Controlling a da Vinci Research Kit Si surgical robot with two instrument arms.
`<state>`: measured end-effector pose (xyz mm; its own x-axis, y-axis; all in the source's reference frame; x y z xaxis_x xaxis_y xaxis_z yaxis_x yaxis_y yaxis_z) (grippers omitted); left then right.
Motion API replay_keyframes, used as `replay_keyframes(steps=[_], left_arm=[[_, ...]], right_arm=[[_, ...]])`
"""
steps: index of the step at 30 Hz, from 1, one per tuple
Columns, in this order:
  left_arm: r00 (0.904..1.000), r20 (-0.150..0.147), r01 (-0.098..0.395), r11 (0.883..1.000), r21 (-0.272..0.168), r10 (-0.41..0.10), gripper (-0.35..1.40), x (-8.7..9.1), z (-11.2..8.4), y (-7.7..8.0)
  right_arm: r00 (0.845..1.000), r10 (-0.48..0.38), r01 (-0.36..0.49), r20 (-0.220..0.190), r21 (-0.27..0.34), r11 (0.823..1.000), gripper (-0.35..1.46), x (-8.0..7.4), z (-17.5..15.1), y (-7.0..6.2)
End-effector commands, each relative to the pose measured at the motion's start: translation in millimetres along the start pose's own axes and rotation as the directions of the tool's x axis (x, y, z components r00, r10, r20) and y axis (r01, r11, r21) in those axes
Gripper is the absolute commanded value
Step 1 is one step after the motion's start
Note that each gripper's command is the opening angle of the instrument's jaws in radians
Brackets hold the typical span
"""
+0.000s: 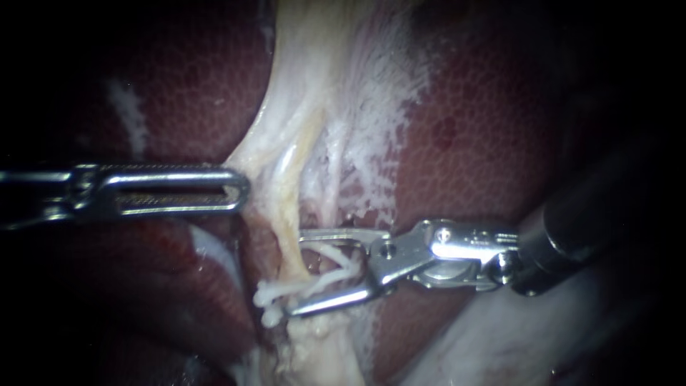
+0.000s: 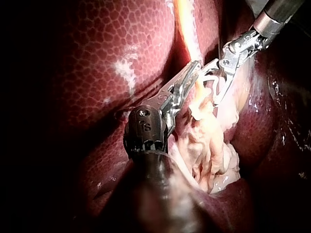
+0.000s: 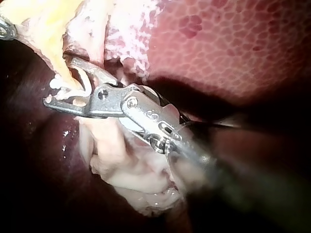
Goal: Clipping third clip left tube
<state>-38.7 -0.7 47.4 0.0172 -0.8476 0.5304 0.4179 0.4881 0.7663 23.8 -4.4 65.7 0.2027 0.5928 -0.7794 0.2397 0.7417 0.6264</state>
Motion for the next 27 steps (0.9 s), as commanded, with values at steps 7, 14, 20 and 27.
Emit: replay_keyframes(steps=[7,14,20,27], left_arm=[[1.0000,0.000,0.000,1.000,0.001,0.000,-0.35,0.1,0.1,0.1],[1.0000,0.000,-0.001,1.000,0.000,0.001,-0.35,0.2,0.2,0.1],[1.0000,0.000,-0.001,1.000,0.000,0.001,-0.35,0.2,0.1,0.1],[1.0000,0.001,-0.001,1.000,-0.001,0.001,-0.35,0.3,0.2,0.1]], right_arm=[[0.999,0.043,-0.043,0.002,0.051,0.998,0.53,1.0,0.5,-0.6],[0.999,0.051,-0.051,-0.001,0.055,0.997,0.53,2.1,2.3,0.5],[0.998,0.062,-0.061,-0.005,0.055,0.997,0.51,3.7,2.0,1.2],[0.996,0.086,-0.085,-0.013,0.060,0.995,0.50,6.5,0.9,2.2]])
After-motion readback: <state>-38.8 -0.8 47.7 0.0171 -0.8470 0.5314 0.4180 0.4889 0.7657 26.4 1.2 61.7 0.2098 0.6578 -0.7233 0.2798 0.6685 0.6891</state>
